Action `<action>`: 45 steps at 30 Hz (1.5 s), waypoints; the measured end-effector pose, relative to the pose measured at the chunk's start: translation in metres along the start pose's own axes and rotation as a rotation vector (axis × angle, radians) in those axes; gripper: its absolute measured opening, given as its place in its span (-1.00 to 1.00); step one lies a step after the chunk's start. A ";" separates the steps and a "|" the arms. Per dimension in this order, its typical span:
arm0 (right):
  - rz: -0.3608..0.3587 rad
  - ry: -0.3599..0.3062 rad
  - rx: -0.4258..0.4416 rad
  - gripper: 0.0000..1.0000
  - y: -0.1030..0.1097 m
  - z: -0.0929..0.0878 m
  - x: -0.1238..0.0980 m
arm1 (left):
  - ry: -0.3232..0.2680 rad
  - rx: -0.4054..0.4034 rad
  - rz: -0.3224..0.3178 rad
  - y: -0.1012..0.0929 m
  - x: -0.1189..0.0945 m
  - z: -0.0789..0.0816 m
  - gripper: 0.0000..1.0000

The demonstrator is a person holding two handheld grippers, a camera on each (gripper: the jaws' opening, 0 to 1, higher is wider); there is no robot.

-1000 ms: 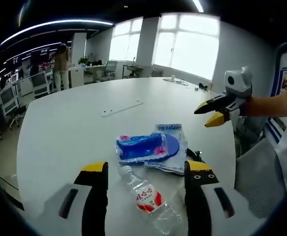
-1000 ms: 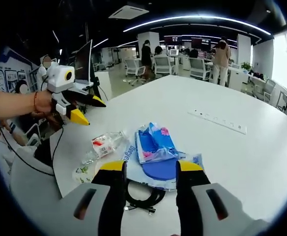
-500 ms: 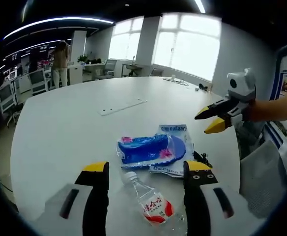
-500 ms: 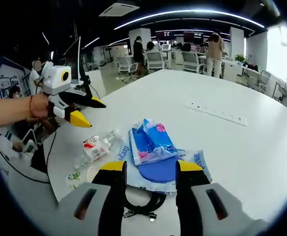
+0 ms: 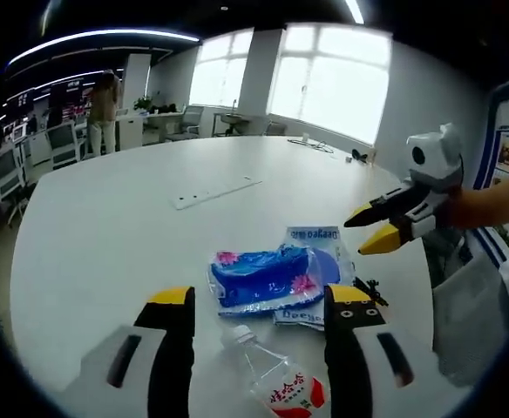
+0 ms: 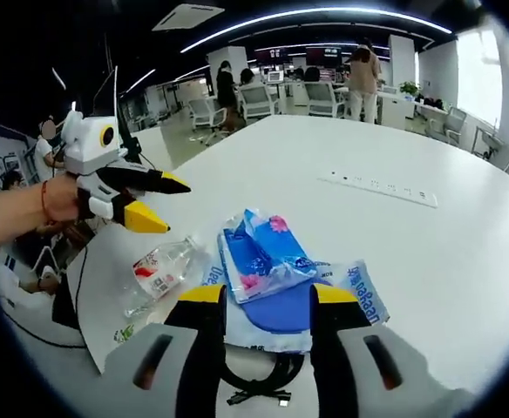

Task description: Arrange the tabletop items into an orderly group along one side of the table until the central work area is clear of visible clutter.

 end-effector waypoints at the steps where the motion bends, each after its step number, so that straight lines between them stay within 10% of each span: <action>1: -0.004 0.008 0.003 -0.27 0.000 -0.001 0.002 | 0.000 -0.001 -0.001 0.000 0.001 0.000 0.20; 45: -0.101 0.099 0.160 -0.38 -0.007 -0.021 0.051 | 0.090 -0.016 0.018 0.046 0.064 -0.019 -0.01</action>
Point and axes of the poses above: the point that each gripper's makers call its tool centre point, and the gripper's own axes: x roughly forward along the fingers, y roughly to its left, z roughly out of its top, the point moved 2 cm from there along -x, roughly backward along the fingers, and after that the axes turned 1 degree about -z, right-handed, at the moved point
